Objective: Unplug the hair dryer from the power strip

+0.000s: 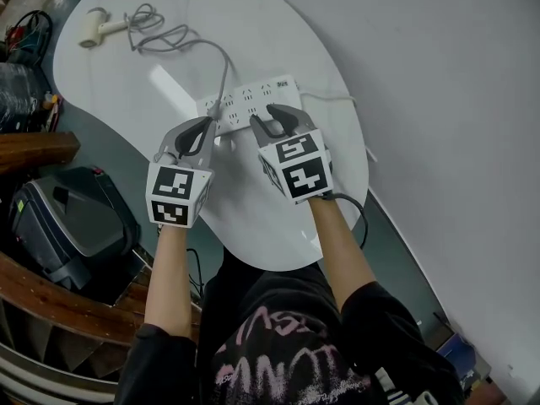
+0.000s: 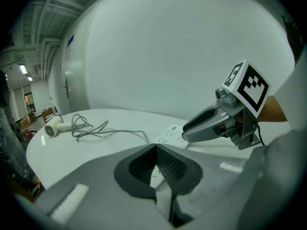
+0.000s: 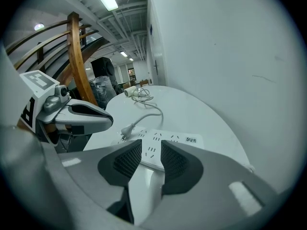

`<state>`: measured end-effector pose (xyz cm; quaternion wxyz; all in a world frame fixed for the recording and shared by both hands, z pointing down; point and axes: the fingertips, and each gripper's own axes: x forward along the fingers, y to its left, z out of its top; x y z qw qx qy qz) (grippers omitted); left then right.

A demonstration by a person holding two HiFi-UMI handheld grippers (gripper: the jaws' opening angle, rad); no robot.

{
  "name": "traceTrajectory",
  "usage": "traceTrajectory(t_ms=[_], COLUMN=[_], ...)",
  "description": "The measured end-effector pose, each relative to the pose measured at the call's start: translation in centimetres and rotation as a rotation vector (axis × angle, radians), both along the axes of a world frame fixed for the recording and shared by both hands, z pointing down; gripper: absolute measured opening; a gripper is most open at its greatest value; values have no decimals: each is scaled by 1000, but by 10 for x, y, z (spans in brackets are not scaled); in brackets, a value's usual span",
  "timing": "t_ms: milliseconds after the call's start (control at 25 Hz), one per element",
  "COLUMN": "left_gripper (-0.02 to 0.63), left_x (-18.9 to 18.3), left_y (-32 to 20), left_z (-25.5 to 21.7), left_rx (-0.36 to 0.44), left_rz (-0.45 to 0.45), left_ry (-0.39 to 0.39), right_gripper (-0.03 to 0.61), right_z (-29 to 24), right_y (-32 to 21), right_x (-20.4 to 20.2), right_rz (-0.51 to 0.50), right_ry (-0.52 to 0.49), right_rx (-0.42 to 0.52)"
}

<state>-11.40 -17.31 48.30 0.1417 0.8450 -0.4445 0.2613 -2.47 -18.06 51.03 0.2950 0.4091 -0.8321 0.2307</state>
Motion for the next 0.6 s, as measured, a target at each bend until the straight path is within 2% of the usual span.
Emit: traceTrajectory(t_ms=[120,320,600], left_gripper=[6,6,6], left_x=[-1,-3,-7], left_y=[4,9,13], left_z=[-7,-11,-16], left_rx=[3,1,-4], left_rz=[-21,-59,-96], left_ry=[21,39,55], right_gripper=[143,49,25], right_z=[-9,-21,-32], right_y=[3,3,3], right_x=[2,8,12], right_rz=[14,57,80], right_ry=[2,-9,-35], right_rx=[20,74,97])
